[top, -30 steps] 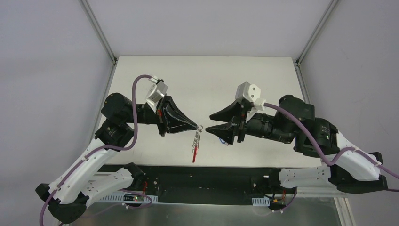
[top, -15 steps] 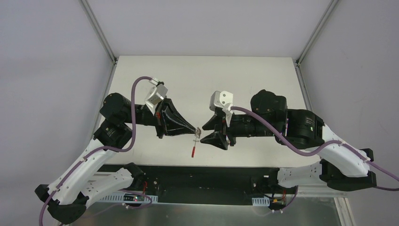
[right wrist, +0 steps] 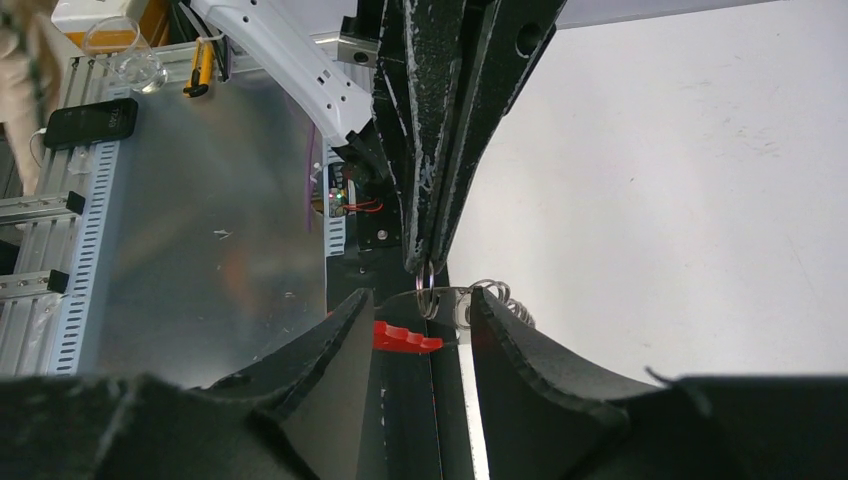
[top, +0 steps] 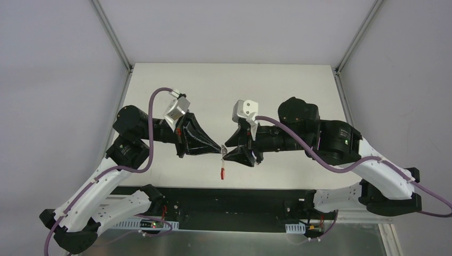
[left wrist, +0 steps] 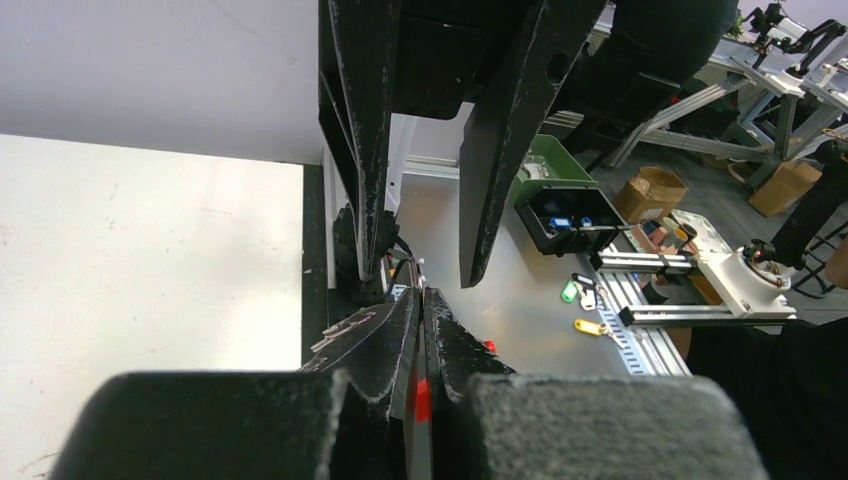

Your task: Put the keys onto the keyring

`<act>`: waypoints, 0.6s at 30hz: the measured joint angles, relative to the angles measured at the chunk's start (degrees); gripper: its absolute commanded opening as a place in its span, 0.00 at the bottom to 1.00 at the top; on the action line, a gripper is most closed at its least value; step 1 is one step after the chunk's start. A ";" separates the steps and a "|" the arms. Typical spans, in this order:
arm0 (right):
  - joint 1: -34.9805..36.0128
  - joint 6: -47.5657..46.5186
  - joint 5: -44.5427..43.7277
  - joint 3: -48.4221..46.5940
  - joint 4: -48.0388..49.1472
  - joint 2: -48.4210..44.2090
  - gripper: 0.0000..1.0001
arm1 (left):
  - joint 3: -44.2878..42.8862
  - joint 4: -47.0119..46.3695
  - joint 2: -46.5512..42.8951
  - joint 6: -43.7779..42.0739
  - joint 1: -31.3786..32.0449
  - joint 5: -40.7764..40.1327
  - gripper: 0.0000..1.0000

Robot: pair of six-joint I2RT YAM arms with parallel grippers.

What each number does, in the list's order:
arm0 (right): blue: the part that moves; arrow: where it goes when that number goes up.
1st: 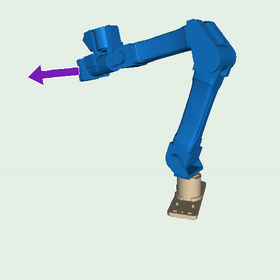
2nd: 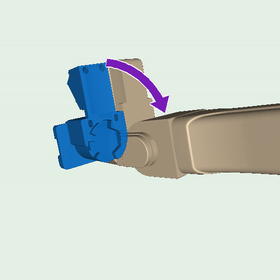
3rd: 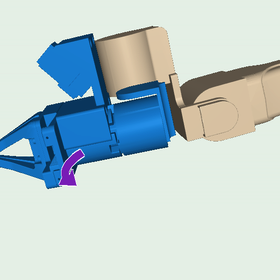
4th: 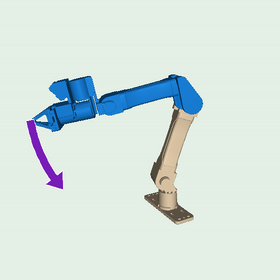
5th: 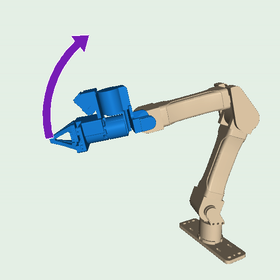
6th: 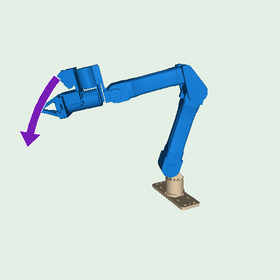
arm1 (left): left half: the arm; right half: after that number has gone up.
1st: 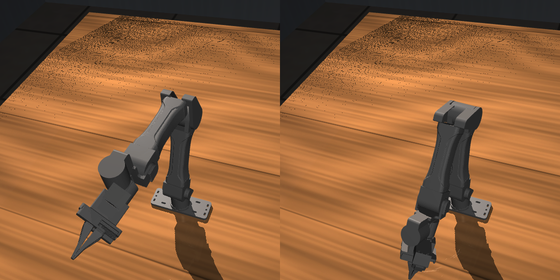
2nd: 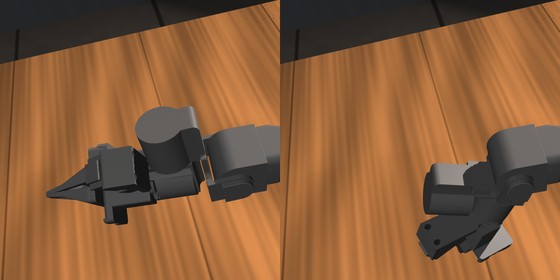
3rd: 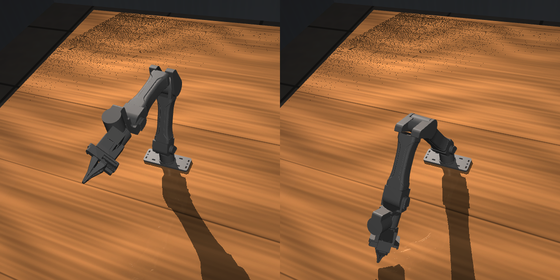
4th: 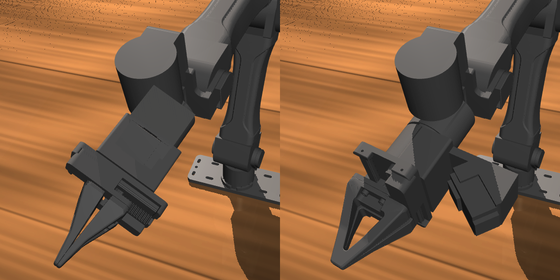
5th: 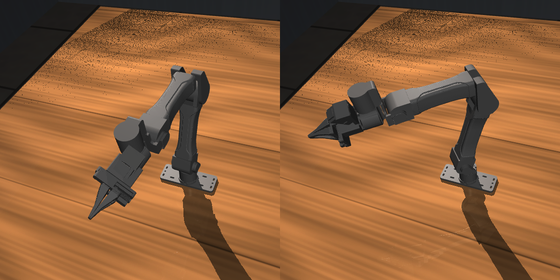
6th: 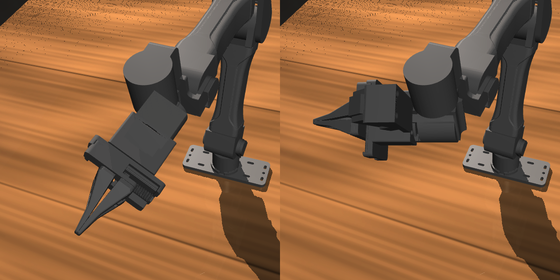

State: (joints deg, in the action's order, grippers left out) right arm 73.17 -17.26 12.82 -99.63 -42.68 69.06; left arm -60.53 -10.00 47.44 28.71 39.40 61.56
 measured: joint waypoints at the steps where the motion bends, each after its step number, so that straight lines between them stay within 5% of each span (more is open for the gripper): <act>1: -0.17 0.00 0.13 -0.02 0.04 0.24 0.39 | 0.00 0.00 0.00 0.00 0.00 0.00 0.00; 10: -0.57 0.04 1.31 -0.04 0.09 1.22 0.26 | 0.00 0.00 -0.68 -0.02 0.00 0.02 0.00; 18: -0.61 0.07 1.62 -0.07 0.87 1.42 0.24 | 0.00 0.00 -0.74 -0.02 0.00 0.13 0.00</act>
State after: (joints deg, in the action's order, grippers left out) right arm 72.55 -17.19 14.44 -99.70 -41.80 70.48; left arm -60.53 -10.00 46.70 28.69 39.40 61.69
